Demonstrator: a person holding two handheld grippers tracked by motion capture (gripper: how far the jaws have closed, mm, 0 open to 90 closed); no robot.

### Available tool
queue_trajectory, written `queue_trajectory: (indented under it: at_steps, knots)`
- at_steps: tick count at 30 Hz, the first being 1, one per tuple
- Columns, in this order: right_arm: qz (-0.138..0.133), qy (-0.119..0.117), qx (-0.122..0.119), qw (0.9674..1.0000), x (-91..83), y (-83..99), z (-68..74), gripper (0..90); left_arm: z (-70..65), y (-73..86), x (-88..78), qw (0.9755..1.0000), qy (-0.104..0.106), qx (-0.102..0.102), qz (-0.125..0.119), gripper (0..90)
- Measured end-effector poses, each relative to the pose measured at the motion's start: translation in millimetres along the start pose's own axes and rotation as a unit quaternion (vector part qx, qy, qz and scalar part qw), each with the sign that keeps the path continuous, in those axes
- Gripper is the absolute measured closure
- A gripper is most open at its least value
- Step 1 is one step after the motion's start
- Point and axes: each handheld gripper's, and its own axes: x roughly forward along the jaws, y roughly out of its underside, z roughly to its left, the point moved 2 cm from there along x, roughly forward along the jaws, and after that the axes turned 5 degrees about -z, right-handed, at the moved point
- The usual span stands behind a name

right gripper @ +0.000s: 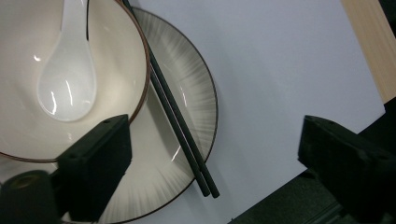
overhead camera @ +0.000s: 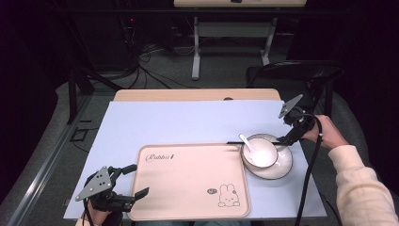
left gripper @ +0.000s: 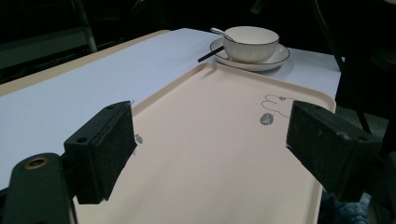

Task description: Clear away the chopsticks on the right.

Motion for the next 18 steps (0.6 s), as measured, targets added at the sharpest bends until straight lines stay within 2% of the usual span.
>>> queue_trajectory:
  at_steps: [1, 5, 6, 7, 8, 9, 10, 11, 12, 13, 14, 15, 18]
  knots:
    - [0.007, 0.000, -0.008, 0.9999, 3.0, 1.0, 0.1, 16.5, 0.1, 0.0, -0.2, 1.0000, 0.001, 0.000, 0.000, 15.5]
    - [0.020, 0.000, -0.039, 0.9990, 10.6, 3.6, 0.6, 33.8, 0.0, -0.1, -0.2, 1.0000, 0.001, 0.000, 0.000, 15.4]
    - [0.021, 0.006, -0.054, 0.9983, 12.7, 3.8, 1.4, 33.8, 0.0, -0.1, -0.2, 1.0000, 0.001, 0.000, 0.000, 15.5]
    - [0.028, 0.004, -0.062, 0.9977, 14.0, 4.3, 3.9, 44.1, 0.1, 0.0, -0.1, 1.0000, 0.001, 0.000, 0.000, 15.4]
    - [0.033, 0.006, -0.079, 0.9964, 17.0, 4.4, 6.4, 45.8, 0.1, 0.0, -0.1, 1.0000, 0.001, 0.000, 0.000, 15.4]
    - [0.042, 0.002, -0.086, 0.9954, 20.6, 5.3, 9.2, 50.3, 0.0, 0.0, 0.0, 1.0000, -0.001, 0.000, 0.000, 15.5]
    - [0.042, 0.002, -0.086, 0.9954, 20.6, 5.3, 9.2, 50.3, 0.0, 0.0, 0.0, 1.0000, -0.001, 0.000, 0.000, 15.4]
    - [0.058, -0.009, -0.106, 0.9927, 26.6, 6.8, 13.4, 58.2, -0.1, 0.0, 0.0, 1.0000, 0.000, 0.000, -0.001, 15.5]
    - [0.058, -0.009, -0.106, 0.9927, 26.6, 6.8, 13.4, 58.2, -0.1, 0.0, 0.0, 1.0000, 0.000, 0.000, -0.001, 15.4]
    - [0.063, -0.016, -0.117, 0.9909, 32.7, 8.7, 16.0, 65.5, 0.2, -0.2, -0.7, 1.0000, 0.004, 0.000, 0.002, 15.5]
    - [0.063, -0.016, -0.117, 0.9909, 32.7, 8.7, 16.0, 65.5, 0.2, -0.2, -0.7, 1.0000, 0.004, 0.000, 0.002, 15.5]
    - [0.074, -0.023, -0.124, 0.9893, 36.8, 9.9, 18.8, 70.7, 0.4, -0.1, -0.5, 1.0000, 0.001, 0.000, 0.000, 15.4]
    - [0.076, -0.031, -0.129, 0.9882, 39.6, 9.5, 20.8, 73.8, 0.5, 0.0, -0.3, 1.0000, 0.002, -0.001, -0.001, 15.4]
